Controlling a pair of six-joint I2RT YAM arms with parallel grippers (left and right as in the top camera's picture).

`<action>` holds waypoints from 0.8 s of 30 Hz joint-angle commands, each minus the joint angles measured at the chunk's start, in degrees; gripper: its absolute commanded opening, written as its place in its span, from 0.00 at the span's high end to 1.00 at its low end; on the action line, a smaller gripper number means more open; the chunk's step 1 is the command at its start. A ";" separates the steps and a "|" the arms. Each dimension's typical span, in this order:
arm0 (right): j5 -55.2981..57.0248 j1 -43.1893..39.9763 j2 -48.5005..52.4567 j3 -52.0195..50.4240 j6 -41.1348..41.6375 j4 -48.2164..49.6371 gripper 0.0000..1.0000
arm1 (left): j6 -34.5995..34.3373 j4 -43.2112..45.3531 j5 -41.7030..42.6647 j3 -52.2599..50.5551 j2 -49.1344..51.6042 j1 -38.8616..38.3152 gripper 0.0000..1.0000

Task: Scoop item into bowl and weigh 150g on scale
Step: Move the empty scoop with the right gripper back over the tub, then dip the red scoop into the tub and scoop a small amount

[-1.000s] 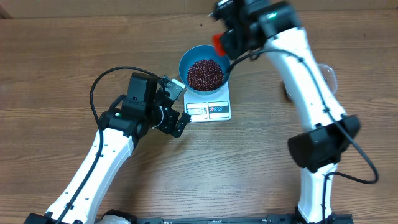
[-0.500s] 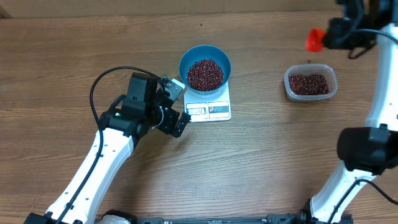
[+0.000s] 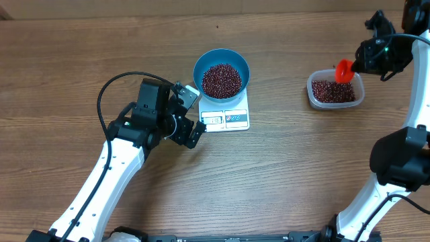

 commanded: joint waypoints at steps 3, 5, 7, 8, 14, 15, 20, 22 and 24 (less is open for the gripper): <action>-0.98 0.11 -1.60 -1.11 -1.14 0.83 0.96 | -0.57 0.02 0.11 -0.11 0.39 -0.02 0.01; -0.96 0.13 -1.29 -1.75 -2.12 1.51 0.96 | -0.57 0.02 0.09 -0.11 0.39 -0.02 0.01; -0.98 0.13 -0.52 -1.95 -2.25 1.99 0.96 | -0.57 0.02 0.11 -0.09 0.39 -0.02 0.01; -1.01 0.13 -0.07 -1.97 -2.25 2.14 0.96 | -0.57 0.02 0.09 -0.09 0.39 -0.02 0.00; -0.98 0.13 0.92 -2.01 -2.21 2.56 0.96 | -0.57 0.02 0.09 -0.09 0.39 -0.02 0.01; -1.27 0.13 0.94 -2.03 -2.21 2.75 0.96 | -0.57 0.02 0.09 -0.11 0.39 -0.02 0.01; -3.08 0.17 1.29 -3.39 -2.23 3.61 0.96 | -0.57 0.02 0.11 -0.11 0.39 -0.02 0.00; -2.89 0.17 1.29 -4.42 -2.23 3.52 0.96 | -0.57 0.02 0.09 -0.11 0.39 -0.02 0.00; -2.86 0.15 1.29 -5.68 -2.23 3.82 0.96 | -0.57 0.02 0.11 -0.09 0.39 -0.02 0.01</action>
